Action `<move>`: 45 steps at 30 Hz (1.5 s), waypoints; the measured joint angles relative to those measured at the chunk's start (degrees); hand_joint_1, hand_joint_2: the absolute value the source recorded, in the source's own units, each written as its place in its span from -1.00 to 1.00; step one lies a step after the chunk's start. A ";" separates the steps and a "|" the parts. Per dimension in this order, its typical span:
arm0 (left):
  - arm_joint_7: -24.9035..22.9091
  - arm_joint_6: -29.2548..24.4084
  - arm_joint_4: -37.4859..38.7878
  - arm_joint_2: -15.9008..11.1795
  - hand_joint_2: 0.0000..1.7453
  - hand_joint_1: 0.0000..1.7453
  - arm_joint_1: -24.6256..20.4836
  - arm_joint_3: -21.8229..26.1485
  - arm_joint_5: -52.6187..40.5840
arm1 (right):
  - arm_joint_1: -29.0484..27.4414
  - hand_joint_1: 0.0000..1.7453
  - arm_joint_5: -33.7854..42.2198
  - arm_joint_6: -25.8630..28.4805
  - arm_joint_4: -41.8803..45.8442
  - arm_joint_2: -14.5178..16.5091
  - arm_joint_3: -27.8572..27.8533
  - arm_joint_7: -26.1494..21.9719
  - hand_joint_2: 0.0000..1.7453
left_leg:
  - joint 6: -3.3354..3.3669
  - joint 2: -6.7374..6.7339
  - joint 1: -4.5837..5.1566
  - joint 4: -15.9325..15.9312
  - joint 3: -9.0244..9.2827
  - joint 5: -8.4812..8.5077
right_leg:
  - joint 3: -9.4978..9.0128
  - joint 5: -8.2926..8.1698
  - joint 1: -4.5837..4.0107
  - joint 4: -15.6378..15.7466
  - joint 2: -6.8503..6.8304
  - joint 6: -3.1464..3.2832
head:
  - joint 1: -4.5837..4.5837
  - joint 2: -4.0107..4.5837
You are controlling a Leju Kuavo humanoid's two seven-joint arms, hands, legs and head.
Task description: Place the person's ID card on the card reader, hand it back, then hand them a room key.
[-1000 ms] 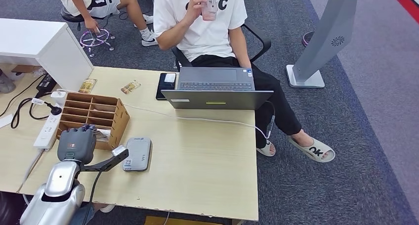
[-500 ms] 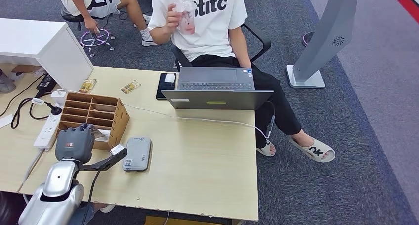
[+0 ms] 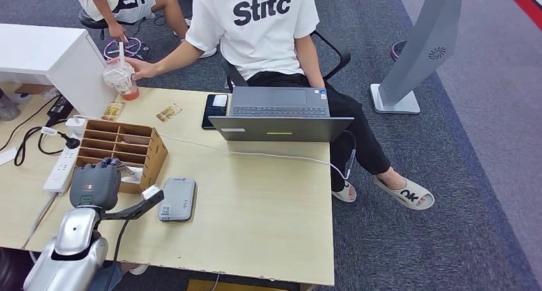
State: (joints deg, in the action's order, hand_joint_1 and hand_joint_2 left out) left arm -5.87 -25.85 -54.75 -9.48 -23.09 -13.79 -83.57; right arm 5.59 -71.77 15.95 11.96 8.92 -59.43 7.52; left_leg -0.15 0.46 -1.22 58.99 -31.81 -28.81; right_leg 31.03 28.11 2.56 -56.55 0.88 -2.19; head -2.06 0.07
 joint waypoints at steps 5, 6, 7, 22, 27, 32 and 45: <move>3.17 -0.64 -4.40 -0.46 1.00 1.00 -0.60 2.49 6.15 | -0.02 -1.00 -0.03 0.13 0.00 0.00 0.00 0.00 1.00 | 0.00 0.00 0.00 0.00 0.00 0.00 | 0.00 0.00 0.00 -0.01 0.00 0.00 | 0.00 0.00; 3.84 -0.67 -5.73 -0.57 1.00 1.00 -0.73 3.11 7.26 | -0.03 -1.00 -0.03 0.17 0.00 0.00 0.00 -0.01 1.00 | 0.00 0.00 0.00 0.00 0.00 0.00 | 0.00 0.00 0.00 -0.01 0.00 0.00 | 0.00 0.00; 4.34 -0.82 -7.09 -0.69 1.00 1.00 -0.80 3.68 8.09 | -0.03 -1.00 -0.03 0.23 0.00 0.00 0.00 -0.04 1.00 | 0.00 0.00 0.00 0.00 0.00 0.00 | 0.00 0.00 0.00 -0.01 0.00 0.00 | 0.00 0.00; 7.11 -2.24 -17.23 -3.22 1.00 1.00 -1.09 8.50 11.34 | -0.01 -1.00 -0.14 0.44 -0.02 0.00 0.00 -0.50 1.00 | 0.00 0.03 0.00 0.00 0.00 0.01 | -0.03 0.00 0.01 -0.02 -0.03 0.00 | -0.01 0.00; 5.84 -2.06 -17.52 -3.34 1.00 1.00 -2.16 8.57 9.96 | 0.00 -1.00 -0.60 0.48 0.00 0.00 0.00 -0.34 1.00 | 0.00 0.04 0.00 0.01 0.00 0.01 | -0.02 -0.01 0.00 -0.02 -0.05 0.01 | -0.02 0.00; 3.96 -0.32 -16.19 -4.17 1.00 1.00 -7.40 8.89 8.46 | 0.00 -1.00 -1.22 0.68 0.00 0.00 0.01 -0.33 1.00 | -0.02 0.05 -0.02 0.01 0.00 0.04 | -0.01 -0.02 -0.02 -0.03 -0.06 0.02 | 0.00 0.00; 2.79 0.02 -15.64 -1.05 1.00 -1.00 -11.86 7.36 5.59 | 0.13 -1.00 -1.85 0.79 0.00 0.00 0.24 0.00 1.00 | 0.01 0.06 0.01 0.02 -0.01 0.06 | -0.02 -0.02 0.01 -0.02 -0.06 0.02 | -0.02 0.00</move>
State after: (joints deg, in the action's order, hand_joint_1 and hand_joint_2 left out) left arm -3.08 -25.83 -70.40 -10.53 -34.95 -6.43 -77.98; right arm 5.72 -73.61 16.74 11.96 8.92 -59.19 7.52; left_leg -0.14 0.52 -1.21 59.01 -31.82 -28.75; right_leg 31.00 28.09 2.56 -56.57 0.82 -2.17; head -2.08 0.07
